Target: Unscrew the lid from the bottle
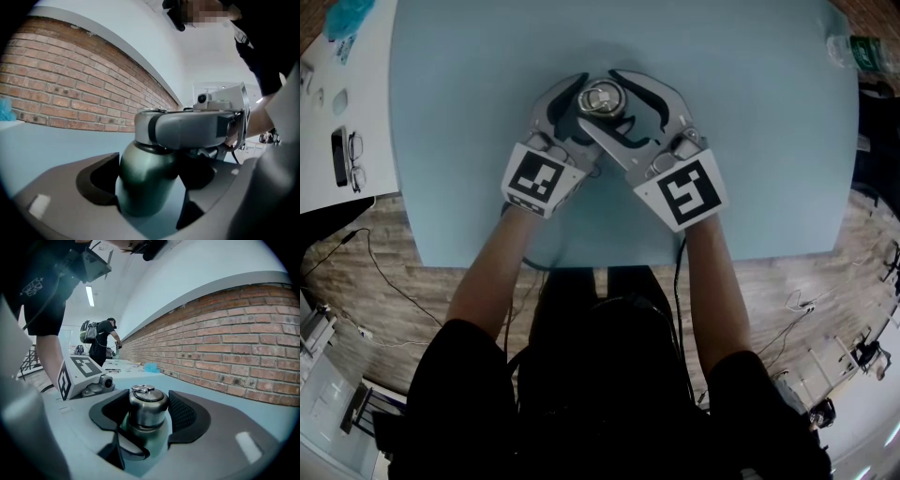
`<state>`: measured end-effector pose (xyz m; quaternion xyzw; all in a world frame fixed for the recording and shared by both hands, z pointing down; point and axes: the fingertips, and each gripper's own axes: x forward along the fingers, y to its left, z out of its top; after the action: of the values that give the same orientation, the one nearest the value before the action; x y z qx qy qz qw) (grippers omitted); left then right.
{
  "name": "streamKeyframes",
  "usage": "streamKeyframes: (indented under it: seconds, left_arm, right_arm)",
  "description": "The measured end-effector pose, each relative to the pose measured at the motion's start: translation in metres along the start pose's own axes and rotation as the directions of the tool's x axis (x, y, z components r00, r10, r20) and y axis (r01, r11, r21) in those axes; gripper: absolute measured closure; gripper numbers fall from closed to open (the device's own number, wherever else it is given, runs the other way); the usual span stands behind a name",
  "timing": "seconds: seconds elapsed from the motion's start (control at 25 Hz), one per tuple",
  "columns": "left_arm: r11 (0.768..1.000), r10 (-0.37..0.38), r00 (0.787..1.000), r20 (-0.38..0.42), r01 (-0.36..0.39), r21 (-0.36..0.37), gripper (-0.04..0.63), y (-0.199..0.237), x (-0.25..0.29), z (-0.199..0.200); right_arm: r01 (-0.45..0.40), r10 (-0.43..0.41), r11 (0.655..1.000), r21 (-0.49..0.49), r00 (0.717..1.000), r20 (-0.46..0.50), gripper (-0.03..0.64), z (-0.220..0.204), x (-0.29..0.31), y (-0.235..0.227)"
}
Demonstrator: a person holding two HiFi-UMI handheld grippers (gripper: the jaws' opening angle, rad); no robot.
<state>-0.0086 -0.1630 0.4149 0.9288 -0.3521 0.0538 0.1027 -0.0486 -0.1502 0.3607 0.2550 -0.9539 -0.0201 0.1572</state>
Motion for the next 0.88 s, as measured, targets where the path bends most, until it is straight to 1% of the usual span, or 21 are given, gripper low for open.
streamKeyframes:
  seconds: [0.36, 0.88]
  left_arm:
    - [1.0, -0.024, 1.0, -0.004, 0.024, 0.007, 0.221, -0.0006, 0.0, -0.0002]
    - [0.999, -0.047, 0.999, -0.011, 0.047, 0.016, 0.221, -0.001, -0.0002, -0.0006]
  right_arm:
    - [-0.018, 0.018, 1.0, 0.001, 1.0, 0.013, 0.353, 0.0012, 0.0002, 0.0003]
    - [-0.037, 0.037, 0.999, -0.018, 0.999, 0.002, 0.353, 0.0001, 0.0001, 0.0015]
